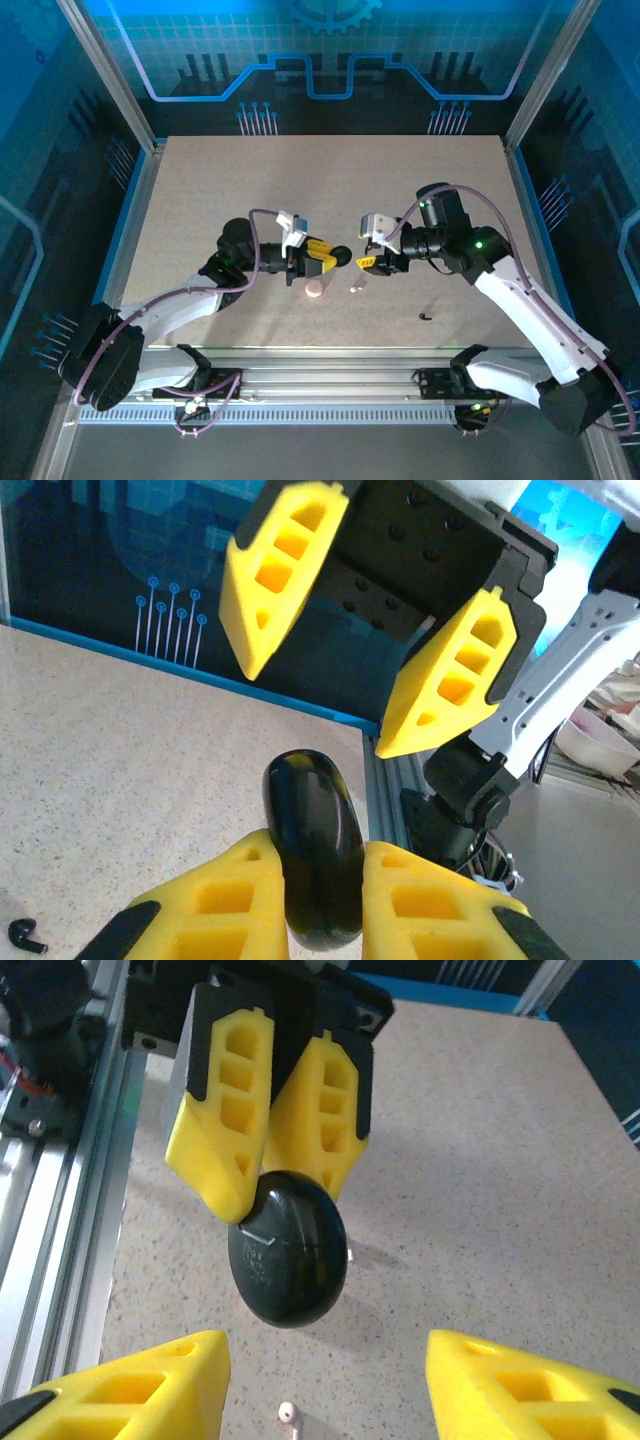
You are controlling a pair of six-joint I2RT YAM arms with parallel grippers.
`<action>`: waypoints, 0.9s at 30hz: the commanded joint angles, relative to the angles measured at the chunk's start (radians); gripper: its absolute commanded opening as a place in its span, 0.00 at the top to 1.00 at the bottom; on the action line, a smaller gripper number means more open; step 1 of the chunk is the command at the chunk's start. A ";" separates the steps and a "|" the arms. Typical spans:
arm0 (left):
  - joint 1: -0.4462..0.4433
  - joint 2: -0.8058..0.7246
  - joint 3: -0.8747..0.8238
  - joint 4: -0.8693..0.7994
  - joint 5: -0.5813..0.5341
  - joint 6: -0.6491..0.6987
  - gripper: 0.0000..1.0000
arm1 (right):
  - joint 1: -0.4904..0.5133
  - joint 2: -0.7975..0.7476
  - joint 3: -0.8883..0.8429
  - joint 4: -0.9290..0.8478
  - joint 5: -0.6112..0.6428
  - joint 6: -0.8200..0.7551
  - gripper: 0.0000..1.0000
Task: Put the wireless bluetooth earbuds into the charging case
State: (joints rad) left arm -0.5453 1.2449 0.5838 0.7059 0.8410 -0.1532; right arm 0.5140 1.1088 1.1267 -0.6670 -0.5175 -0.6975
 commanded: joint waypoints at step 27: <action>-0.058 -0.070 0.079 -0.259 0.012 0.187 0.86 | 0.095 0.281 0.275 -0.375 -0.076 -0.325 0.81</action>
State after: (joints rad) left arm -0.5903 1.1961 0.6220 0.4664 0.8501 0.0013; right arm 0.5953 1.3811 1.3663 -1.0183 -0.5411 -0.9997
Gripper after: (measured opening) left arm 0.163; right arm 0.200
